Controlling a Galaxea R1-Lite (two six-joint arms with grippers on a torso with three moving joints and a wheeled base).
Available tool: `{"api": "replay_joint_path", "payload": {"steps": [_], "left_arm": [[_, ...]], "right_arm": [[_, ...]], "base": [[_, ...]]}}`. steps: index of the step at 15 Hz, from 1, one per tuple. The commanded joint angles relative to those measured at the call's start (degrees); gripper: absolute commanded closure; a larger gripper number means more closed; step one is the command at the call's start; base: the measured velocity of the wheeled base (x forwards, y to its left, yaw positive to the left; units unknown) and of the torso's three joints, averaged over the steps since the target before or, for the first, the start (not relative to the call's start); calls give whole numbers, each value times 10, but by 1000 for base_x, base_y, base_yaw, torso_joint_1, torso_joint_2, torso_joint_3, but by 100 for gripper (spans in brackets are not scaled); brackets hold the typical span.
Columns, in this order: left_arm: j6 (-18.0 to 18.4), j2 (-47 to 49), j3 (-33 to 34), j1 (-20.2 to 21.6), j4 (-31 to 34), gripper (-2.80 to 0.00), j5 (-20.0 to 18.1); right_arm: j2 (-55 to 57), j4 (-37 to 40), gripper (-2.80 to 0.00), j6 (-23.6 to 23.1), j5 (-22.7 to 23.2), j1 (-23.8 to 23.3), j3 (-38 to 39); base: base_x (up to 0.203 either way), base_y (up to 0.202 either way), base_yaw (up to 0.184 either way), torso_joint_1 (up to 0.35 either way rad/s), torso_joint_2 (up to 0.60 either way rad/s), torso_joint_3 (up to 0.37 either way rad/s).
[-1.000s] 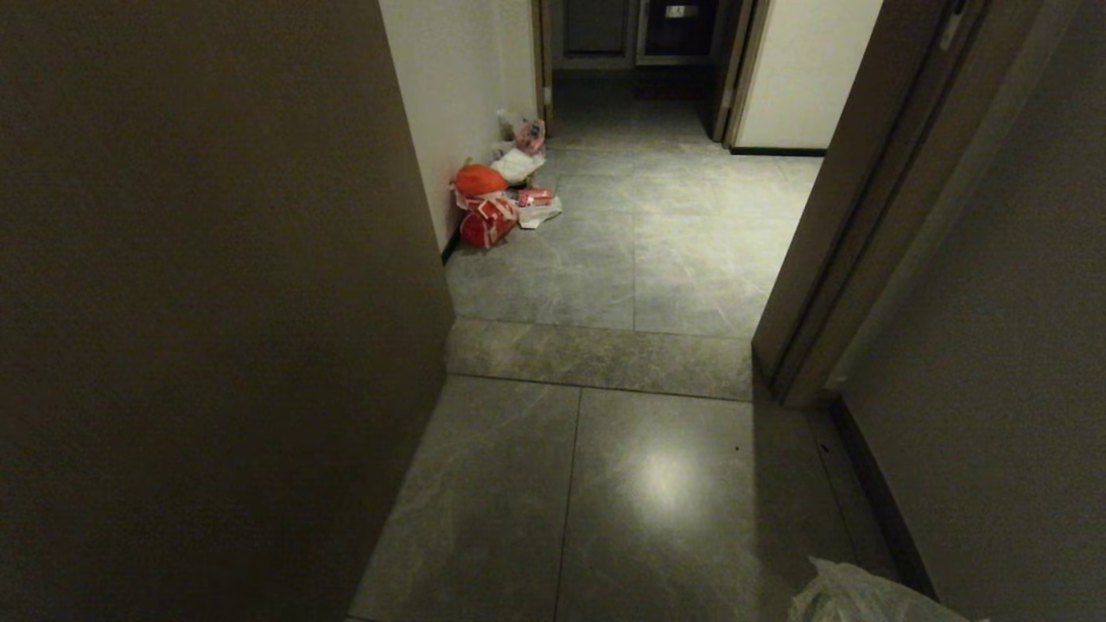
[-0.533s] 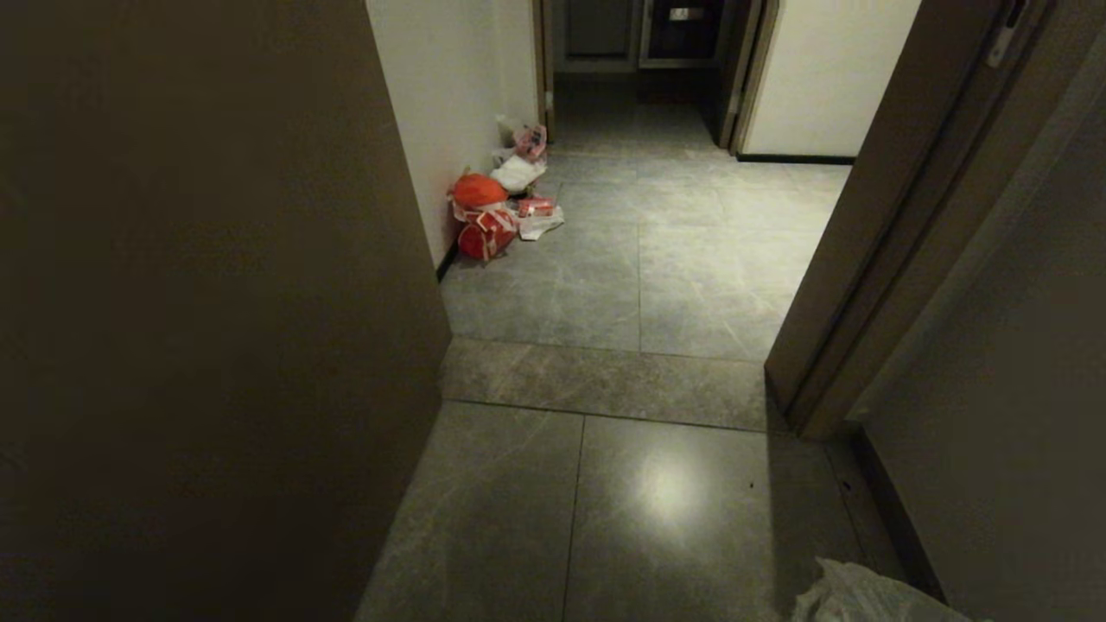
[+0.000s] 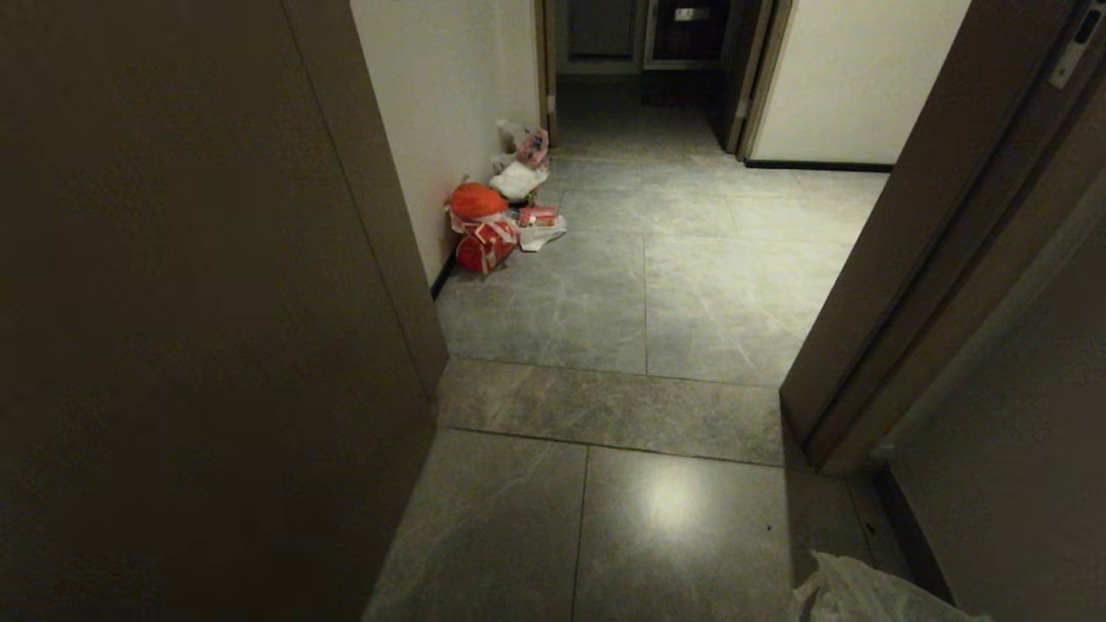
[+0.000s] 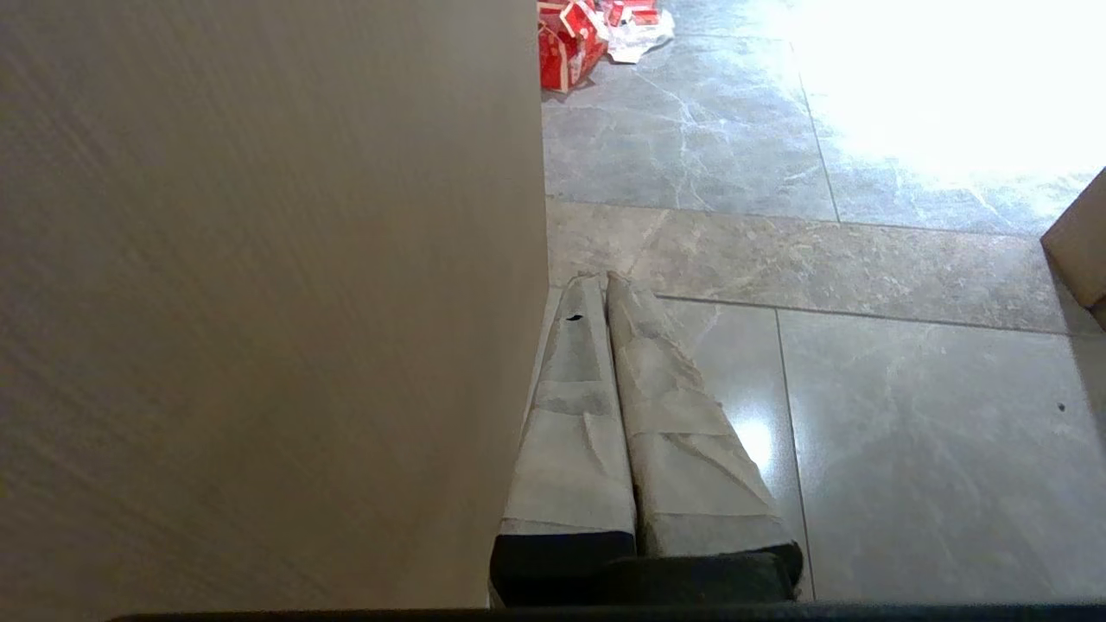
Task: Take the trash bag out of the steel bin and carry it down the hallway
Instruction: Put the trash bag at the door
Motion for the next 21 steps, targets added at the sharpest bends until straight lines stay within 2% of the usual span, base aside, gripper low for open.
{"api": "replay_joint_path", "payload": {"steps": [1,11,18,21], "left_arm": [[0,0,1,0,0,0,0],[2,0,1,0,0,0,-1],[2,0,1,0,0,0,-1],[2,0,1,0,0,0,-1]], "right_arm": [[-1,0,0,0,0,0,0],[-1,0,0,0,0,0,0],[-1,0,0,0,0,0,0],[-1,0,0,0,0,0,0]], "base": [[0,0,0,0,0,0],[0,0,0,0,0,0],[-1,-153,-4,0,3,1],[0,0,0,0,0,0]]}}
